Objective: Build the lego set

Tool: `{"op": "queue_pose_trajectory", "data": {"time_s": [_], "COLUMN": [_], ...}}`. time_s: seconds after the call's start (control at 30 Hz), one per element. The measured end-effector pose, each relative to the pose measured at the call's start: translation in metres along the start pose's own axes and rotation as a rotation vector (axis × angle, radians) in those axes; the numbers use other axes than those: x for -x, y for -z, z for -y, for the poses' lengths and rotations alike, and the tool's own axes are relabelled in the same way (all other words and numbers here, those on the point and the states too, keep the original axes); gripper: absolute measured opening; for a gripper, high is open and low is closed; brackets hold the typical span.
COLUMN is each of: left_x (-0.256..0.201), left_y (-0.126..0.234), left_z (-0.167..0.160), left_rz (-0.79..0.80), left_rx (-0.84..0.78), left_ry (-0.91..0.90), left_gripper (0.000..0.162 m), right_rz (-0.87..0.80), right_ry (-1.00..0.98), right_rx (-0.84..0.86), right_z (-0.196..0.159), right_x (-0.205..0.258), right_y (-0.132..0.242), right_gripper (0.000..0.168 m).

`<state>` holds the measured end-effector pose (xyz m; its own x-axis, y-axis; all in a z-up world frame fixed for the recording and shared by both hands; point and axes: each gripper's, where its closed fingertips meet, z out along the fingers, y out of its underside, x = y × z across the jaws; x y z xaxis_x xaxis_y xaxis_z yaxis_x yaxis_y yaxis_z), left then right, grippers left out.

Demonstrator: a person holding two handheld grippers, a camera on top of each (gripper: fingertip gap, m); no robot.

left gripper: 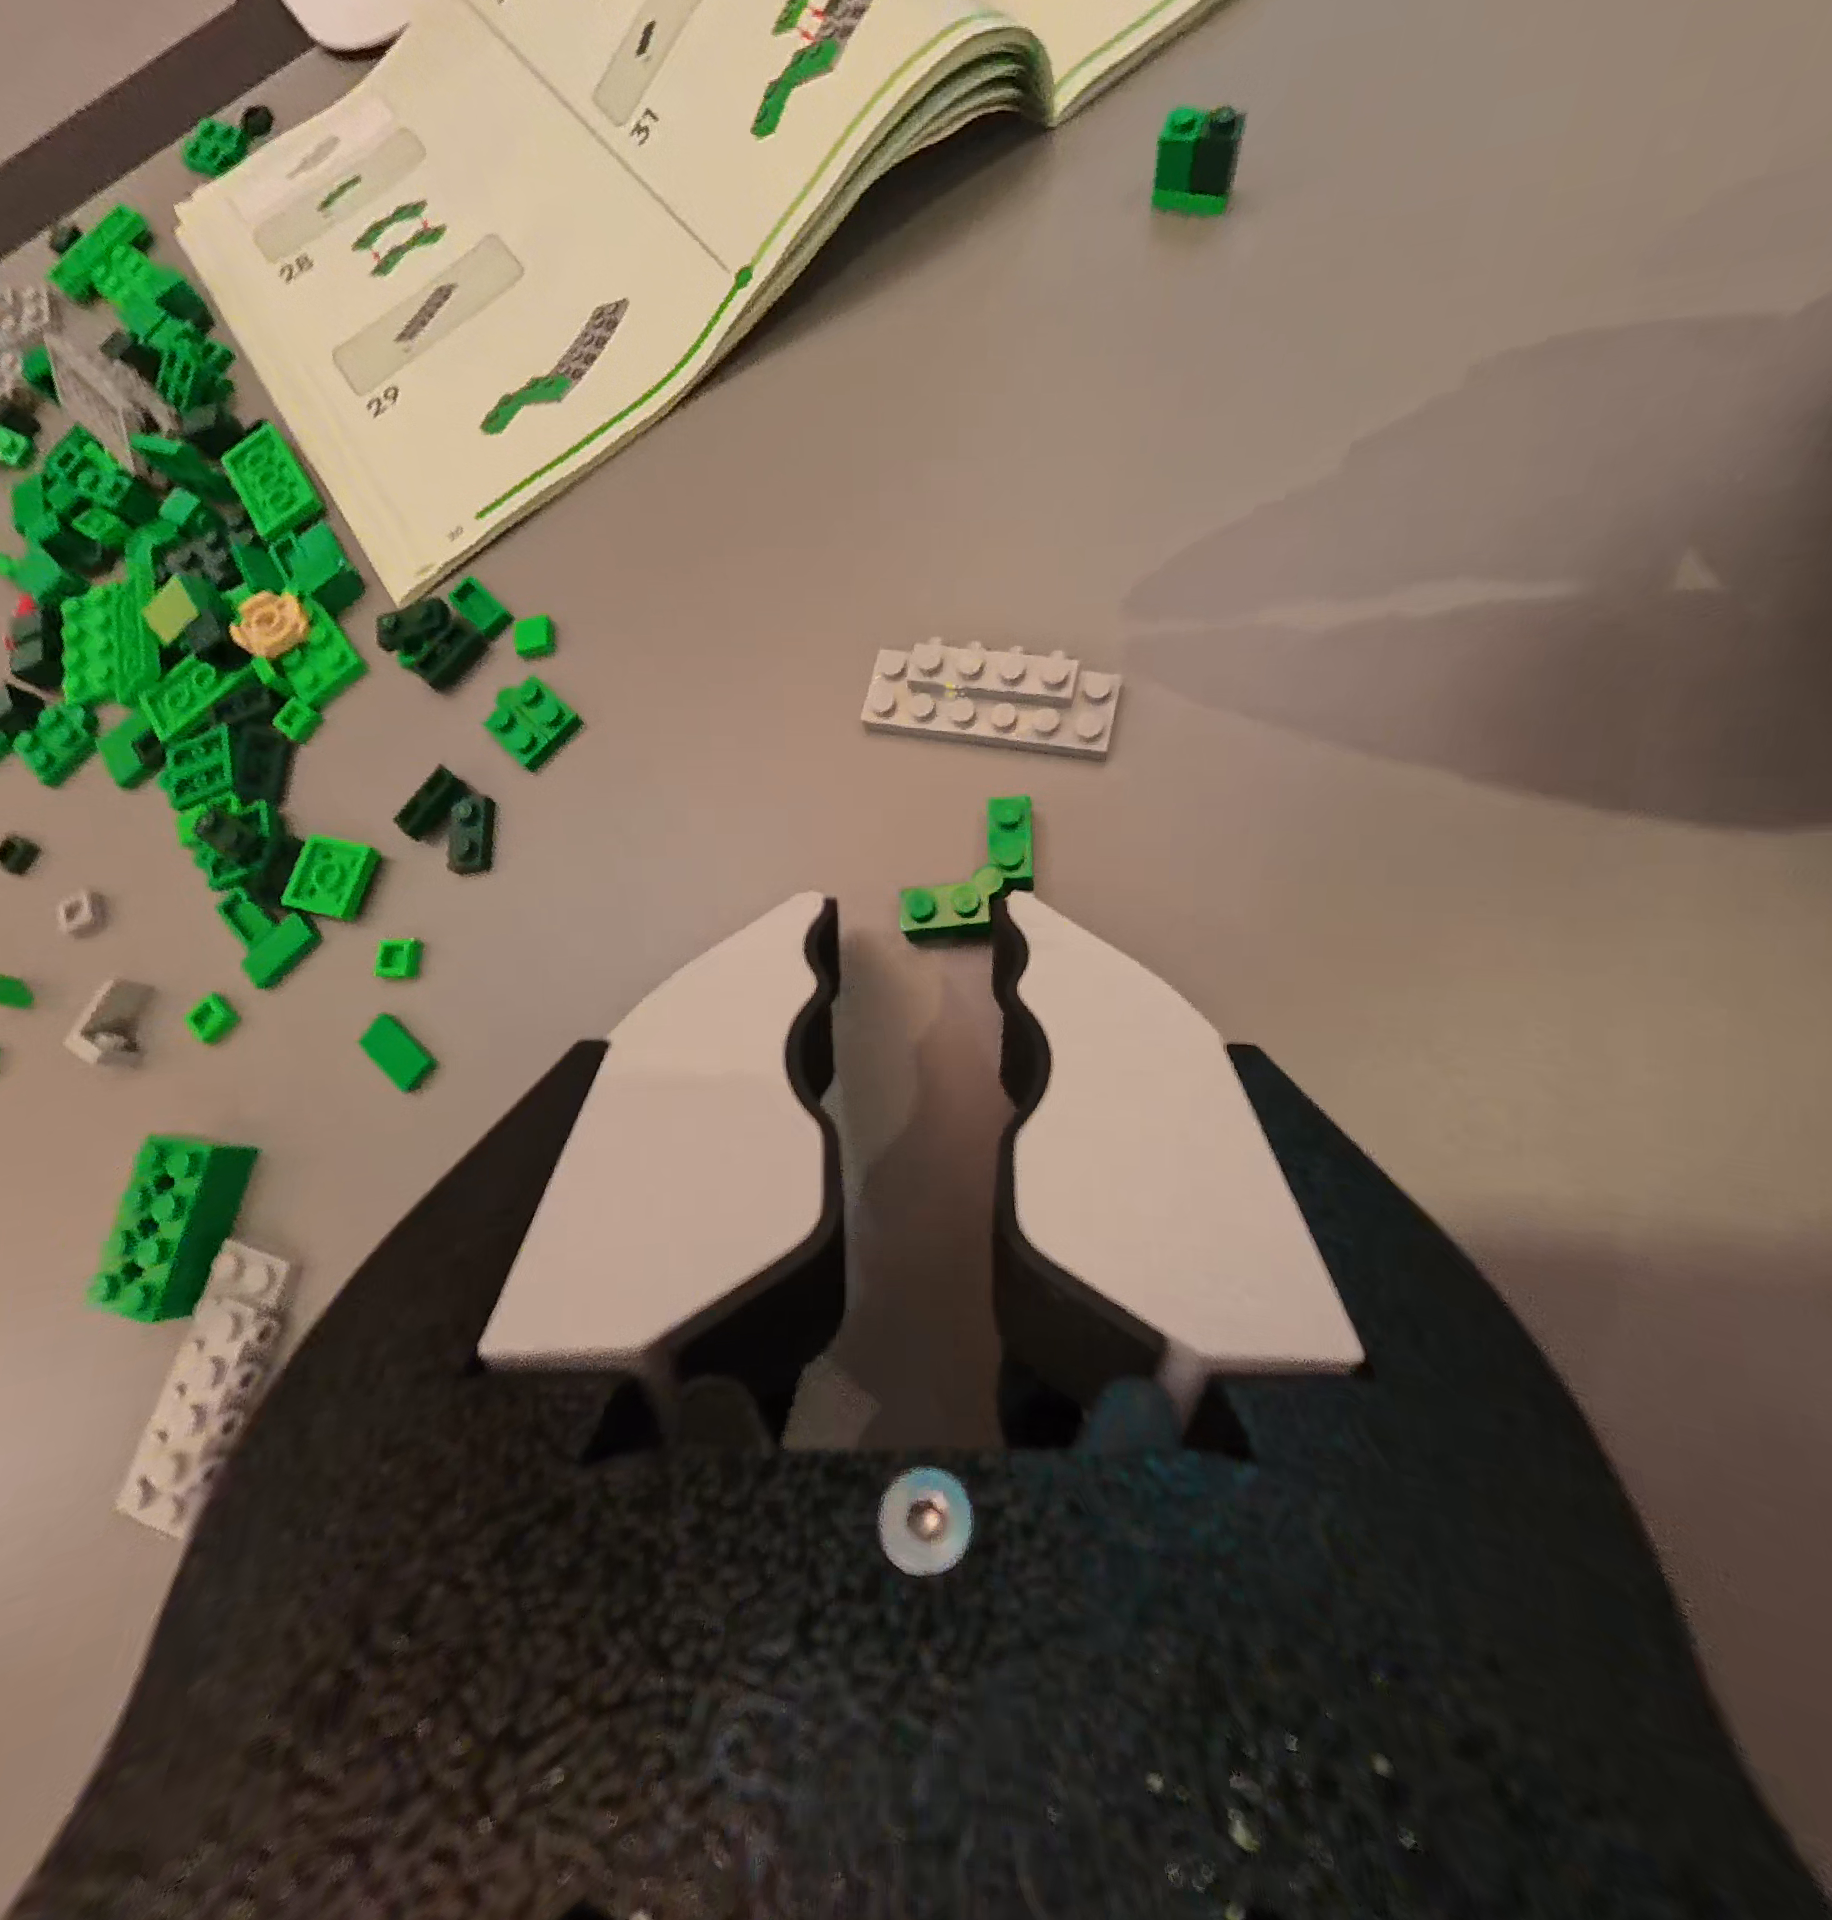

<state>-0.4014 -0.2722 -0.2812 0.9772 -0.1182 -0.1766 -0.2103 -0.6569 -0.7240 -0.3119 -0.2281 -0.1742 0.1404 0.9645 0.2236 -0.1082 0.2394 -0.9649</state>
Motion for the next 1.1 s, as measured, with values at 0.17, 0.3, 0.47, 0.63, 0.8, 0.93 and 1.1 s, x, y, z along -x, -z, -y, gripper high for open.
{"op": "queue_pose_trajectory", "data": {"time_s": [0.17,0.3,0.47,0.63,0.8,0.93,1.1], "left_x": [-0.001,-0.006,-0.007,0.0,0.023,0.034,0.044], "left_y": [-0.001,-0.002,-0.002,0.0,0.005,0.009,0.006], "left_z": [0.0,0.0,0.001,0.007,0.03,0.043,0.046], "left_rz": [-0.054,-0.116,-0.14,-0.031,0.069,0.052,0.09], "left_rx": [0.014,0.002,-0.033,-0.071,-0.226,-0.309,-0.371], "left_ry": [-0.032,-0.002,-0.015,-0.13,-0.178,-0.174,-0.246], "left_gripper": [0.027,0.017,0.016,0.016,0.016,0.016,0.016], "right_rz": [0.001,0.003,0.003,-0.001,0.001,0.011,0.048], "right_ry": [-0.001,0.0,0.002,-0.003,0.002,0.044,0.094], "right_rx": [0.0,0.001,0.0,-0.005,-0.001,0.017,0.053], "right_z": [0.0,0.0,0.0,0.0,0.0,-0.002,-0.006], "right_x": [0.0,0.0,0.001,0.0,0.0,0.005,0.018], "right_y": [0.0,0.0,0.0,0.001,0.0,-0.002,-0.014], "right_gripper": [0.004,0.004,0.003,0.003,0.003,0.004,0.001]}}
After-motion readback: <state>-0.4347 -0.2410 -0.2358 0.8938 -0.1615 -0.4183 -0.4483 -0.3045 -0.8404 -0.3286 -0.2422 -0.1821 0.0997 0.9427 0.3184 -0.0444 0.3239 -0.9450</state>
